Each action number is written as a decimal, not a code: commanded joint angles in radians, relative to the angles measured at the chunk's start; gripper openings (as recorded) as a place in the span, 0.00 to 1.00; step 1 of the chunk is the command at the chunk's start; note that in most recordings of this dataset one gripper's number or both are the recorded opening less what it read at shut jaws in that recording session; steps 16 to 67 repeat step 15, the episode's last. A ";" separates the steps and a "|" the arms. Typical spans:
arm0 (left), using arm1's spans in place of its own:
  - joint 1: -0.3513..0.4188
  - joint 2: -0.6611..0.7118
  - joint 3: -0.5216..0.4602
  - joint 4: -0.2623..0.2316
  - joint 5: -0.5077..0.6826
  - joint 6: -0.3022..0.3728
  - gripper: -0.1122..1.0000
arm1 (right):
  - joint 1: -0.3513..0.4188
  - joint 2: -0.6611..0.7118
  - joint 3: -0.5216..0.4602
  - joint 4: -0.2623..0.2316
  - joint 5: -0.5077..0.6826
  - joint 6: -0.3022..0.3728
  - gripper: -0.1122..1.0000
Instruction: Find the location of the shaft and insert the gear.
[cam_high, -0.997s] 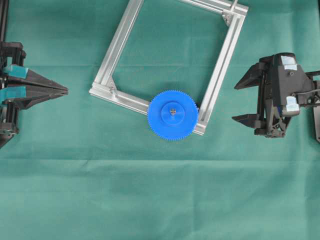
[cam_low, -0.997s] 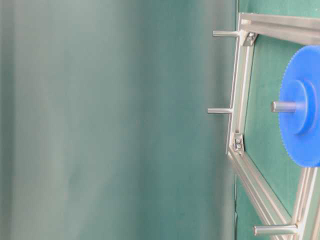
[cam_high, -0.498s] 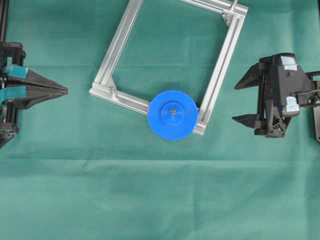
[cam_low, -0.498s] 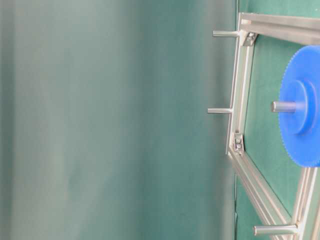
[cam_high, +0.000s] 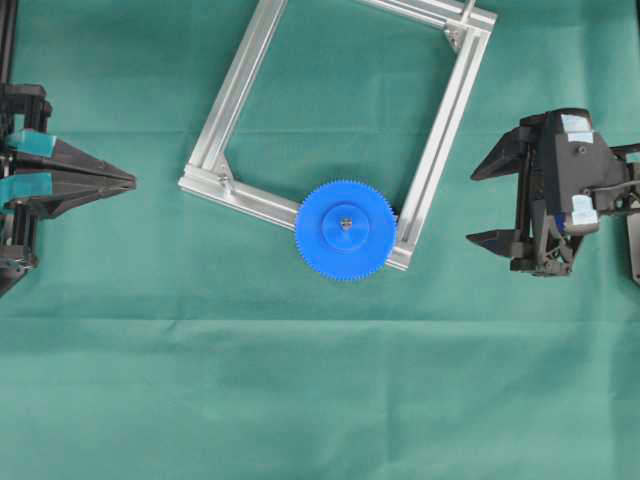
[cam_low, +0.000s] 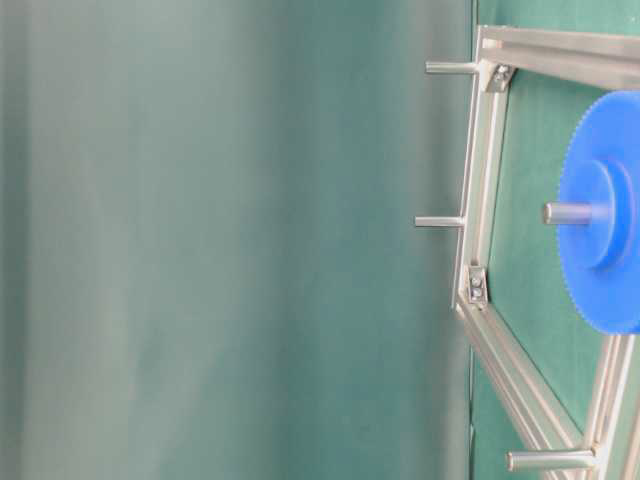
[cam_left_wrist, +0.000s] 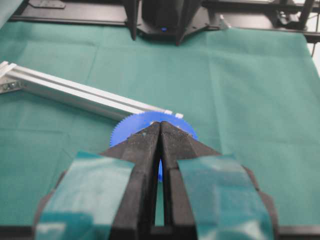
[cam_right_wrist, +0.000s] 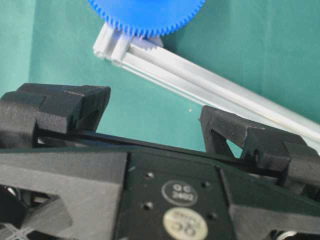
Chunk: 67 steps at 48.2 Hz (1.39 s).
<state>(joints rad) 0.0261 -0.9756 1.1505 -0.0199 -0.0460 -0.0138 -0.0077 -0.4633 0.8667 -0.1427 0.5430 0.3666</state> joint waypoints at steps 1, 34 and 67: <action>0.002 0.003 -0.026 0.000 -0.003 -0.002 0.10 | 0.003 -0.011 -0.009 -0.002 -0.009 0.000 0.89; 0.002 0.003 -0.026 -0.002 -0.003 -0.002 0.10 | 0.003 -0.011 -0.005 -0.003 -0.018 0.000 0.89; 0.002 0.003 -0.026 -0.002 -0.003 -0.002 0.10 | 0.003 -0.011 -0.005 -0.003 -0.018 0.000 0.89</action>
